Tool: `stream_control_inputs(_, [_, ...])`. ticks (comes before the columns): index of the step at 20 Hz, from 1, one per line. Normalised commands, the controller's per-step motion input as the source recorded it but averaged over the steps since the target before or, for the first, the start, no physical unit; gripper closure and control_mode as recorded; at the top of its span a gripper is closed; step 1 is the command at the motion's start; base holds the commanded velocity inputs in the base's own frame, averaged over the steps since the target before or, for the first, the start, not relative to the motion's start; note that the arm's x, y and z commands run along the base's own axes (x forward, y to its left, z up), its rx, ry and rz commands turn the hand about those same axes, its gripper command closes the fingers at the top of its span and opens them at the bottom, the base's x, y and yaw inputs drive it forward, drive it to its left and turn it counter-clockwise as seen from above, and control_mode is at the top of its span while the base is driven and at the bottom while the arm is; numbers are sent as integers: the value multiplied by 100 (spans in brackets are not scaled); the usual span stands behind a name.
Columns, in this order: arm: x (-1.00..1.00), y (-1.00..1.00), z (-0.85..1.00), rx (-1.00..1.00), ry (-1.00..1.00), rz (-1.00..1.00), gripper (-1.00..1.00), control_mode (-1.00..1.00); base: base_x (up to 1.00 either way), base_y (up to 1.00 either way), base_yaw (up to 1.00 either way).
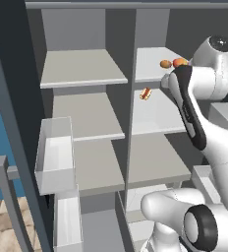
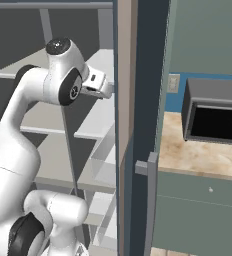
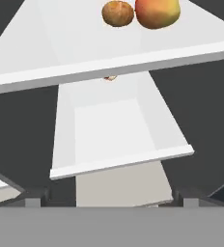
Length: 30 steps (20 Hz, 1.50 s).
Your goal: Take the tangerine and mango from the fridge shelf and place them in the freezer drawer to begin freezing them.
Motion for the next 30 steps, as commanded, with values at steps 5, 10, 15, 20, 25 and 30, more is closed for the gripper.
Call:
stream_control_inputs(5, [2,-88,50,7,-11,-29,-100,-100,0,0,0])
stream_control_inputs(10, [31,-60,20,2,-1,-21,-100,-100,0,0,0])
stream_control_inputs(15, [41,-14,0,2,6,0,-100,-100,0,0,0])
stream_control_inputs(20, [51,0,0,1,1,0,-100,-100,0,0,0])
stream_control_inputs(25, [60,0,0,1,0,0,-100,-100,0,0,0])
stream_control_inputs(30, [65,0,0,1,0,0,-100,-100,0,0,0])
